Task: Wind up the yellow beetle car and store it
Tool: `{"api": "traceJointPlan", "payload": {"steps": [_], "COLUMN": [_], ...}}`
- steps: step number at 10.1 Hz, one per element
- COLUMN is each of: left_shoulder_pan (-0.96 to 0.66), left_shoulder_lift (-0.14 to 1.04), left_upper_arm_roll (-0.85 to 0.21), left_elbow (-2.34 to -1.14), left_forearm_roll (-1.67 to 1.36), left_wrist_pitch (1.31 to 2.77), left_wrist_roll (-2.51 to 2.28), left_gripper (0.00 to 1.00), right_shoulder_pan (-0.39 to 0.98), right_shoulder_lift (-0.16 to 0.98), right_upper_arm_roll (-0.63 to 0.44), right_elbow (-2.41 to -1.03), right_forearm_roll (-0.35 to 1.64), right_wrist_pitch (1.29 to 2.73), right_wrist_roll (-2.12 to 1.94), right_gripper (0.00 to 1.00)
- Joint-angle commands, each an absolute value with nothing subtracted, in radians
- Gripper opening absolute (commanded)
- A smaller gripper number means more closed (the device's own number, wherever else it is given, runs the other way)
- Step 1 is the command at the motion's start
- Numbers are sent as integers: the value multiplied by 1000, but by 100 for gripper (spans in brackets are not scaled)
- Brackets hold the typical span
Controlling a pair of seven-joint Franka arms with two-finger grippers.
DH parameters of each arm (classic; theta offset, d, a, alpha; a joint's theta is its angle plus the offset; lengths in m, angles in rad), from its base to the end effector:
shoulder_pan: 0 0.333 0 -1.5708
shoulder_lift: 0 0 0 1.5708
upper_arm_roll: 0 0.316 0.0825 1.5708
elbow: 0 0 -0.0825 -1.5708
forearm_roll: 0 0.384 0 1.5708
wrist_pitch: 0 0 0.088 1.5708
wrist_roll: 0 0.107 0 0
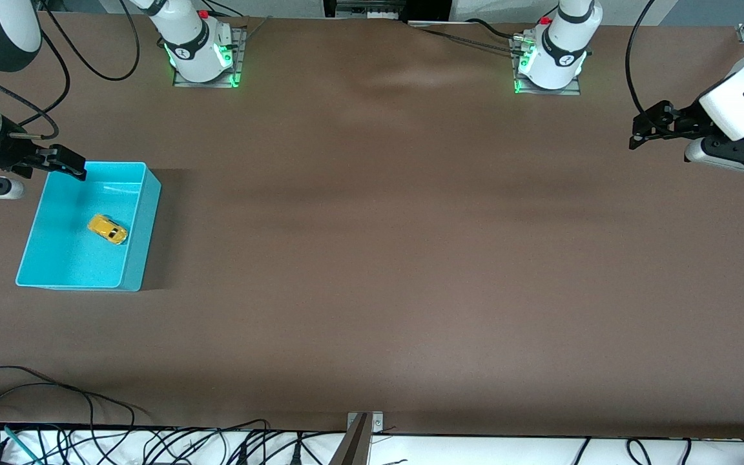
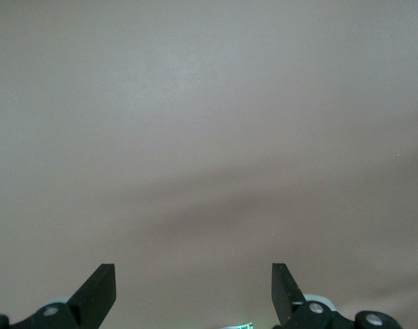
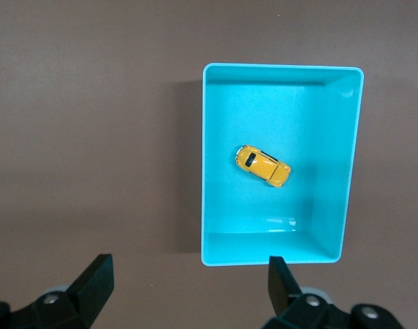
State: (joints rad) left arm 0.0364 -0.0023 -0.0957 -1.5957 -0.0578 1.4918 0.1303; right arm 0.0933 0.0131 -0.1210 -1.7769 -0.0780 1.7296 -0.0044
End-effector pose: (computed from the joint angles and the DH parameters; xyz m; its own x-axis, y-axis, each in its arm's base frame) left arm 0.5429 -0.0389 0.6078 0.9769 -0.1924 -0.0930 -0.1864 -0.9800 0.0702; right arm 0.5604 -0.0224 0.5331 0.9981 -0.0110 -0.0611 -0.0063 -0.9970 0.0774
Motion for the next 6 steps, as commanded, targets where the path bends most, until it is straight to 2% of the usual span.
{"api": "traceJointPlan", "payload": {"steps": [1,6], "left_shoulder_pan": [38,41], "left_shoulder_lift": [-2,-3], "left_upper_arm_roll": [-91,-91], "left_elbow": [-1578,-1578], "left_forearm_roll": [-72,-71], "left_wrist_pitch": [1476,1476], "left_wrist_roll": [153,155], "left_gripper": [100,100], "right_shoulder_pan": [92,91], "right_shoulder_lift": [-5,23], "right_upper_arm_roll": [-121,-121], "right_elbow": [-1790,-1752], "right_forearm_roll": [-83,-81], "right_wrist_pitch": [1733,1733], "right_wrist_roll": [9,-2], "right_gripper": [100,100]}}
